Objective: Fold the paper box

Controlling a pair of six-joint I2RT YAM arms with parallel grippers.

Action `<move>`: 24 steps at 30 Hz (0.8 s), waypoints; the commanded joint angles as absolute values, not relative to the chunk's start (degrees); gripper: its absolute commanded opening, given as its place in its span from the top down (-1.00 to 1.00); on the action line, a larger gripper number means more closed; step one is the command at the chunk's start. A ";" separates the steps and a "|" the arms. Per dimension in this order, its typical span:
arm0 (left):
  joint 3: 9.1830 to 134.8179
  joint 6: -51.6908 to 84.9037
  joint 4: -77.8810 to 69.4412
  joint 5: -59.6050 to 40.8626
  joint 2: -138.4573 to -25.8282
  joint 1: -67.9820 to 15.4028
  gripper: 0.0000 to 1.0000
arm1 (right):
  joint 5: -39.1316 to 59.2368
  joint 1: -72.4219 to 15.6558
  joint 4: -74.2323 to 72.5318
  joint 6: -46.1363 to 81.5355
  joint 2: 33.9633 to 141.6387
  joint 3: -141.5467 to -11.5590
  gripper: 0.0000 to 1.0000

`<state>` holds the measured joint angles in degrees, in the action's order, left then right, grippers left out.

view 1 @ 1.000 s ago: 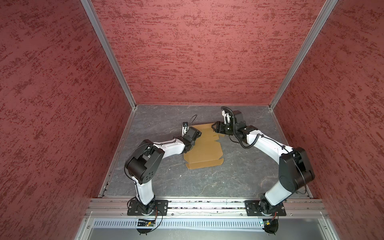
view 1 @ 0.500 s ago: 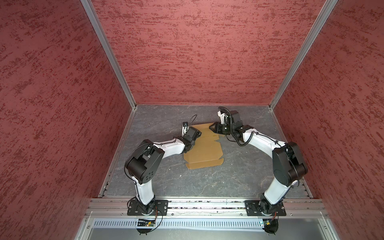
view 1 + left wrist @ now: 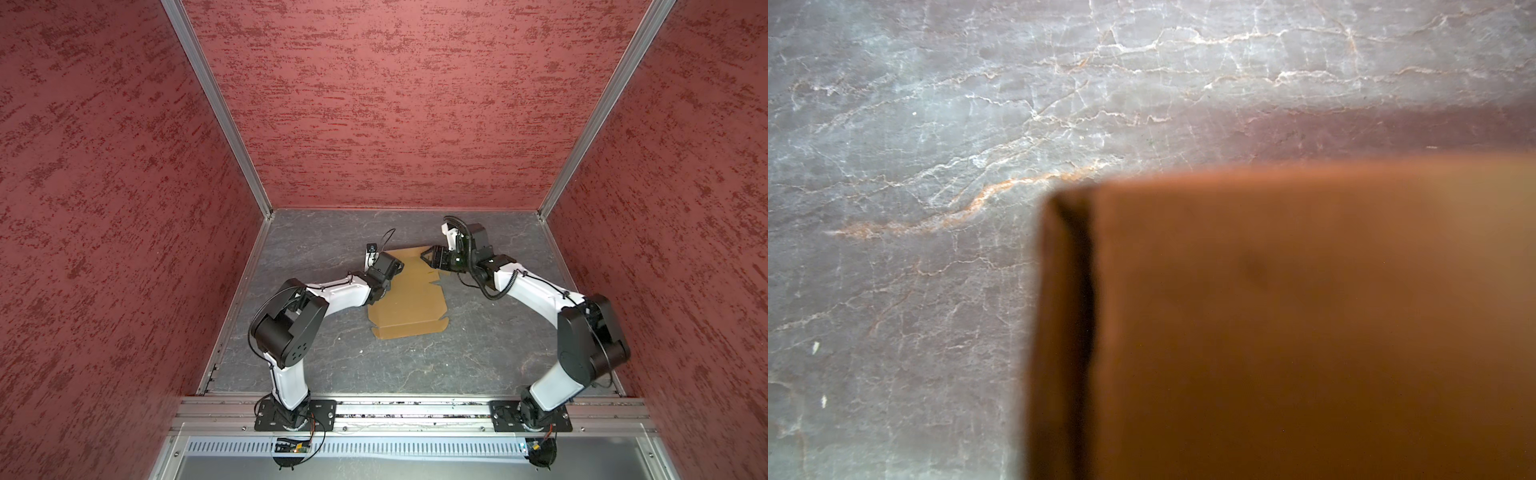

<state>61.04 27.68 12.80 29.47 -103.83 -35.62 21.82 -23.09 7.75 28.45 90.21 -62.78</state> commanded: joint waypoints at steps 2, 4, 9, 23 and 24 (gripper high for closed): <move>62.96 27.39 20.31 27.39 -104.77 -34.67 1.00 | 18.52 -22.89 10.66 27.16 83.62 -58.22 -0.33; 63.57 27.42 21.43 26.80 -104.63 -34.36 1.00 | 17.59 -22.93 10.36 27.16 81.51 -55.58 -0.36; 64.62 26.85 22.63 25.41 -104.83 -33.93 1.00 | 18.84 -22.93 6.99 26.81 81.87 -51.55 -0.39; 67.41 26.54 25.32 23.64 -106.34 -33.38 1.00 | 17.57 -23.46 -3.17 26.71 95.11 -50.27 -0.38; 67.56 26.54 25.55 23.65 -106.30 -33.31 1.00 | 17.25 -23.47 -3.70 26.69 96.01 -50.44 -0.39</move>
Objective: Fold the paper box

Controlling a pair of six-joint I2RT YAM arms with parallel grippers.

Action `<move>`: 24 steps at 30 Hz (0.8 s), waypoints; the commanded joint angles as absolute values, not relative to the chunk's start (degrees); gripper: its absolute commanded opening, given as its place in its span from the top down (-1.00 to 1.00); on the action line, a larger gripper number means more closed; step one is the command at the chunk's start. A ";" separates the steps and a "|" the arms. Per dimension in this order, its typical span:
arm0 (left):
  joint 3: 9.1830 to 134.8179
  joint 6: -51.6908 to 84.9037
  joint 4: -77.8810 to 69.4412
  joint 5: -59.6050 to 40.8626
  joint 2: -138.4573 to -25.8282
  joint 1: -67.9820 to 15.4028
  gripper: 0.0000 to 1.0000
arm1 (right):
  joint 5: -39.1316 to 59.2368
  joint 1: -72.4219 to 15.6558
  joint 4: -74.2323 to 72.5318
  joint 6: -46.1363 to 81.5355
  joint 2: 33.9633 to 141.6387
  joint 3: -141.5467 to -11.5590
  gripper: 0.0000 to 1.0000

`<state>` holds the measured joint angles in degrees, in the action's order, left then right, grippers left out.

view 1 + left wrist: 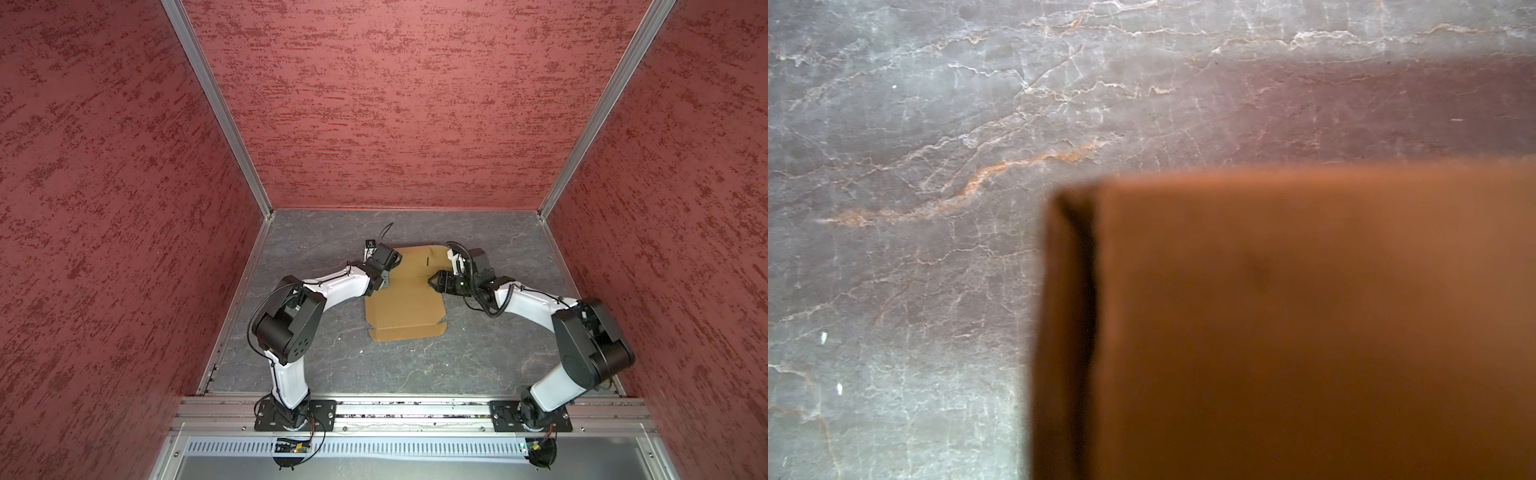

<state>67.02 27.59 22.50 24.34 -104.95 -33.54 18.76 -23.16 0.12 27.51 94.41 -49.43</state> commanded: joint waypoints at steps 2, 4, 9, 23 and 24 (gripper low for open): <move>67.77 26.54 25.78 23.47 -106.34 -33.16 1.00 | 16.55 -23.47 -4.28 26.81 97.39 -50.68 -0.38; 67.98 26.46 26.09 23.39 -106.36 -33.00 1.00 | 15.90 -23.47 -4.87 26.90 98.38 -50.60 -0.38; 68.03 26.46 26.06 23.51 -106.15 -32.98 1.00 | 14.57 -23.47 -6.26 27.07 100.07 -50.40 -0.39; 67.63 27.07 25.95 23.29 -105.80 -33.13 1.00 | 18.71 -23.56 -10.37 27.37 105.49 -54.27 -0.38; 67.60 27.22 25.99 23.29 -105.88 -33.22 1.00 | 19.01 -23.73 -10.45 27.12 105.40 -54.47 -0.38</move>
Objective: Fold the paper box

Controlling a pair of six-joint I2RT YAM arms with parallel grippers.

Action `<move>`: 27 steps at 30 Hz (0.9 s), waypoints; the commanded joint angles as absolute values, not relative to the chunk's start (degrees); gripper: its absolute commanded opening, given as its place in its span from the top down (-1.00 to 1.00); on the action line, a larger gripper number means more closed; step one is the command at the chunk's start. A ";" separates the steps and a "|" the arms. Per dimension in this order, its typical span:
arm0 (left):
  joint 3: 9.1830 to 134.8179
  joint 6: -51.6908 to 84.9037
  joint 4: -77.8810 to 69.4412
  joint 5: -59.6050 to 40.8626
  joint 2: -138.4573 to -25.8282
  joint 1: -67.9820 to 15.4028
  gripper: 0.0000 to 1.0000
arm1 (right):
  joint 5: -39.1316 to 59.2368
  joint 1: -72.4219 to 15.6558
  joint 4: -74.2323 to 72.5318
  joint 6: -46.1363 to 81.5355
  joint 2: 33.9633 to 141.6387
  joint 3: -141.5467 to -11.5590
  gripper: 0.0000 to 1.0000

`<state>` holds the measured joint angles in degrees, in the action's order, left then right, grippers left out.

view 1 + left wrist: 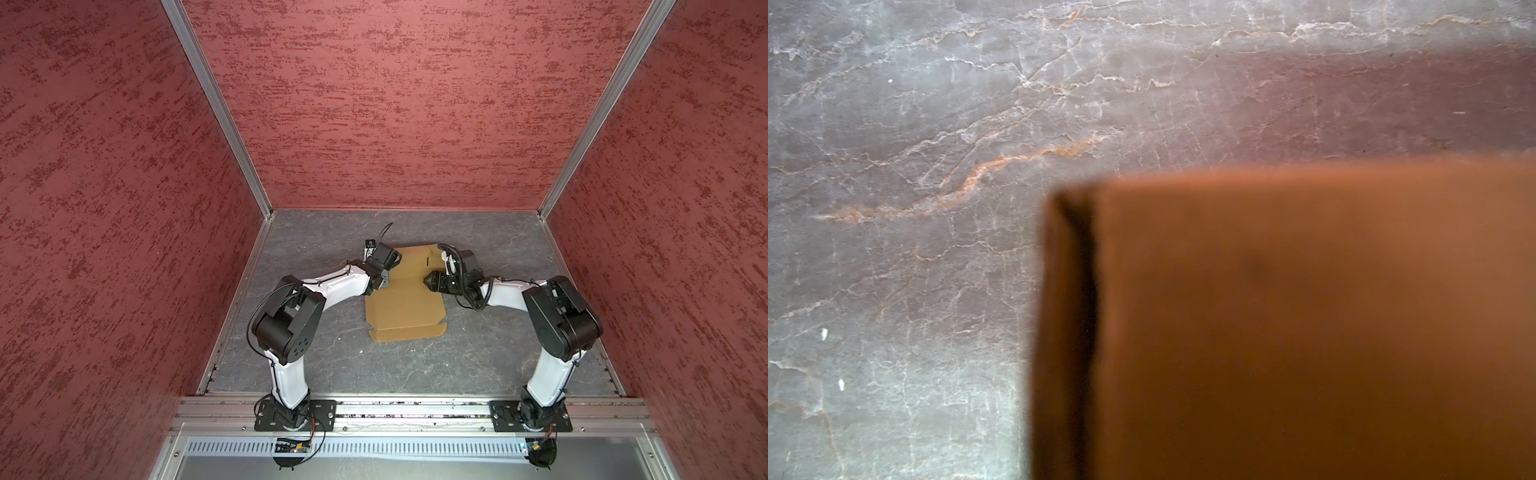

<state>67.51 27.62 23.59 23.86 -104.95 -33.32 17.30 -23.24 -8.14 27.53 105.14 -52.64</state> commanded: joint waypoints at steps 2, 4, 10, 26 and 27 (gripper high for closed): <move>67.51 27.51 25.70 23.27 -106.25 -33.29 1.00 | 19.55 -23.99 -10.31 26.49 105.16 -55.18 -0.37; 67.50 27.75 25.69 23.19 -106.58 -33.39 1.00 | 20.35 -24.21 -9.76 25.94 104.98 -55.83 -0.37; 67.85 28.21 25.53 23.39 -106.94 -33.87 1.00 | 20.66 -25.63 -8.65 25.14 104.54 -57.17 -0.36; 66.98 30.10 25.39 22.95 -106.15 -33.35 1.00 | 19.32 -26.81 -6.47 25.44 104.16 -58.10 -0.35; 66.88 30.14 25.35 22.94 -106.09 -33.23 1.00 | 18.57 -26.81 -5.48 25.06 102.49 -57.33 -0.35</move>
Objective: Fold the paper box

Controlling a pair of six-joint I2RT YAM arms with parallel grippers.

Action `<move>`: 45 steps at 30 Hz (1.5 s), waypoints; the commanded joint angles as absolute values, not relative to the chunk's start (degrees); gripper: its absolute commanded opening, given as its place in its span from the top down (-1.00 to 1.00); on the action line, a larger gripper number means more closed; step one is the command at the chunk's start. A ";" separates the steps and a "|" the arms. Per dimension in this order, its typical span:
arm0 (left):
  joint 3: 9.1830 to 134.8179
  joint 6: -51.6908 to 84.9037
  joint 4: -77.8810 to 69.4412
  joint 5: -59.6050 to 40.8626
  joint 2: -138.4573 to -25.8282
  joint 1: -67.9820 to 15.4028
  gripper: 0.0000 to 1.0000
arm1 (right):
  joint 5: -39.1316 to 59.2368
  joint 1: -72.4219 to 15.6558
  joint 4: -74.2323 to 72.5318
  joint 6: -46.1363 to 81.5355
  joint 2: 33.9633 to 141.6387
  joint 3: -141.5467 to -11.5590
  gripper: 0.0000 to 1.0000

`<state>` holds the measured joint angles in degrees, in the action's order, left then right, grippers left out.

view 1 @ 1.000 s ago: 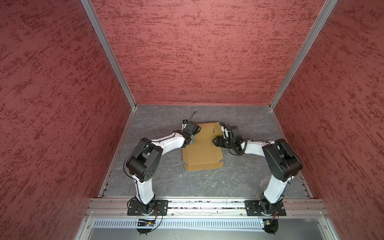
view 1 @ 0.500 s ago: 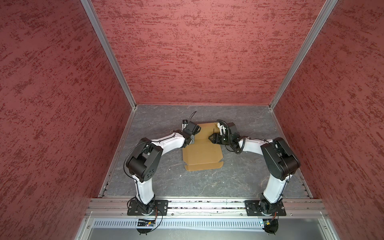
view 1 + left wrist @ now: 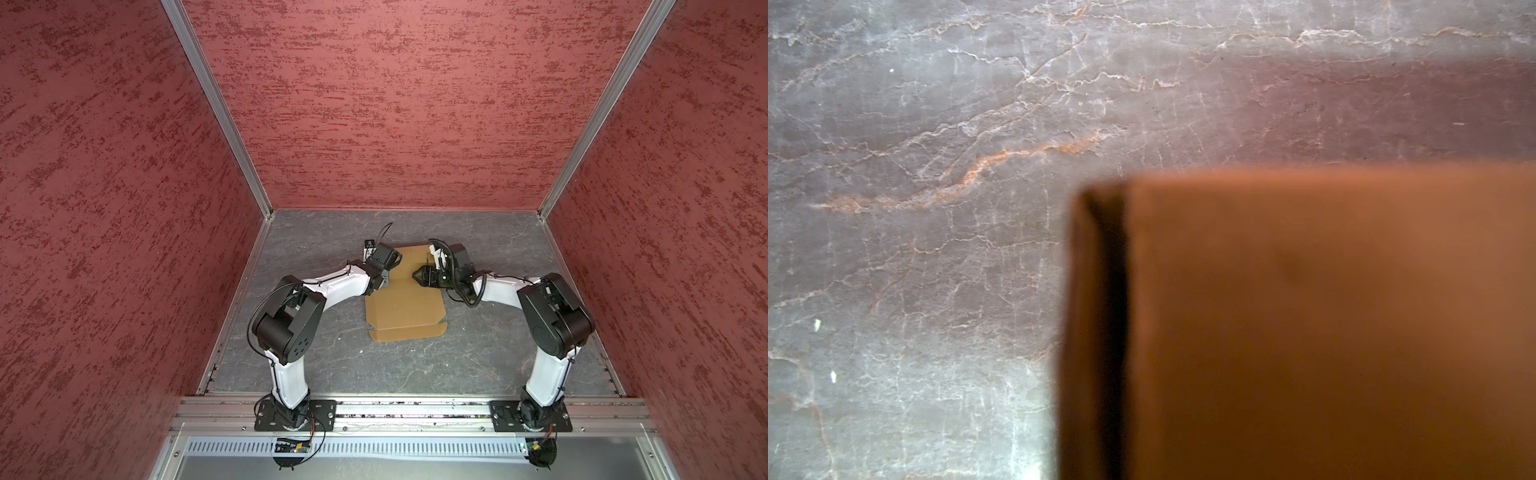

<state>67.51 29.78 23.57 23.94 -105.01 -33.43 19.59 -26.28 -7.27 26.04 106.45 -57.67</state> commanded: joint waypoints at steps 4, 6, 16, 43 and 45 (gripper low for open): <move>66.70 29.67 24.75 23.05 -105.69 -32.63 1.00 | 14.47 -26.72 0.25 23.08 94.09 -54.26 -0.32; 66.65 29.37 24.53 22.87 -105.50 -32.45 1.00 | 12.69 -26.64 3.39 22.14 90.18 -53.02 -0.31; 67.01 28.26 24.52 21.36 -104.72 -31.97 1.00 | 2.18 -23.45 13.73 19.22 79.23 -51.94 -0.29; 67.71 27.07 25.23 20.69 -105.19 -31.89 1.00 | 10.47 -18.46 -0.09 10.20 101.31 -62.11 -0.03; 67.98 27.07 25.30 20.39 -105.32 -31.82 1.00 | 11.05 -18.48 -0.22 10.11 102.20 -62.84 0.02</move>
<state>67.55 28.03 23.09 22.02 -104.90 -32.10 9.23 -18.90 1.32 11.49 100.90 -60.84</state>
